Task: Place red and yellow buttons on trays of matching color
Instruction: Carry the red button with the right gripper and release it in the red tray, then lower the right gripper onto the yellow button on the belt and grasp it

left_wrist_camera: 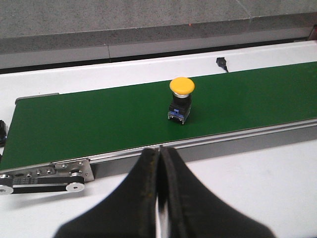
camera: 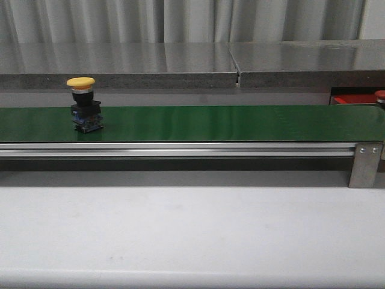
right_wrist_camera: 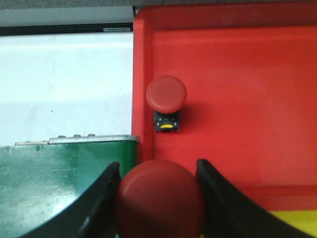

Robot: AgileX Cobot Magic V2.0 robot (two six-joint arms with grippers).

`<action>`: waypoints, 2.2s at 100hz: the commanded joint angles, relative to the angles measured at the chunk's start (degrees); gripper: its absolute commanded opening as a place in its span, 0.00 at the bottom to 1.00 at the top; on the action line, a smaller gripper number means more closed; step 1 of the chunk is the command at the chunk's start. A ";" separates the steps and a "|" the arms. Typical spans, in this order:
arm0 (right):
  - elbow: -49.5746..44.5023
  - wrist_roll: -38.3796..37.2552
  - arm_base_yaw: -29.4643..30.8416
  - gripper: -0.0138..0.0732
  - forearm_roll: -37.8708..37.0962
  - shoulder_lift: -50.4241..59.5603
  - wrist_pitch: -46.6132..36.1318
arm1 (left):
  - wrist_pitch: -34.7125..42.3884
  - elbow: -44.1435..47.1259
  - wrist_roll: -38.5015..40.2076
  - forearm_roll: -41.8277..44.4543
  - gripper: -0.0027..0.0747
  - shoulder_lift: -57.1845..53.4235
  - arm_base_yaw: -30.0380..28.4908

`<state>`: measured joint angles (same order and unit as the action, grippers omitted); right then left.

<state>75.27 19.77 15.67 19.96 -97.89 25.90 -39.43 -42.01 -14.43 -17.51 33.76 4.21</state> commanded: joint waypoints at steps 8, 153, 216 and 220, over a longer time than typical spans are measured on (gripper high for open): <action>6.16 -2.33 0.51 0.23 0.93 -1.86 -1.95 | 3.80 -1.63 0.18 -1.13 0.01 0.07 0.45; 7.59 -5.00 0.51 0.79 0.99 -13.30 -10.38 | 3.80 -1.63 0.18 -1.13 0.01 0.07 0.45; -1.64 -2.18 -5.21 0.79 0.92 6.28 -8.58 | 3.80 -1.63 0.18 -1.13 0.01 0.07 0.45; -2.26 -2.18 -6.26 0.79 0.92 7.40 -8.07 | 3.80 -1.63 0.18 -1.13 0.01 0.07 0.45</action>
<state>72.83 16.73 11.22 20.33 -95.78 19.87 -39.43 -42.01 -14.43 -17.51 33.76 4.21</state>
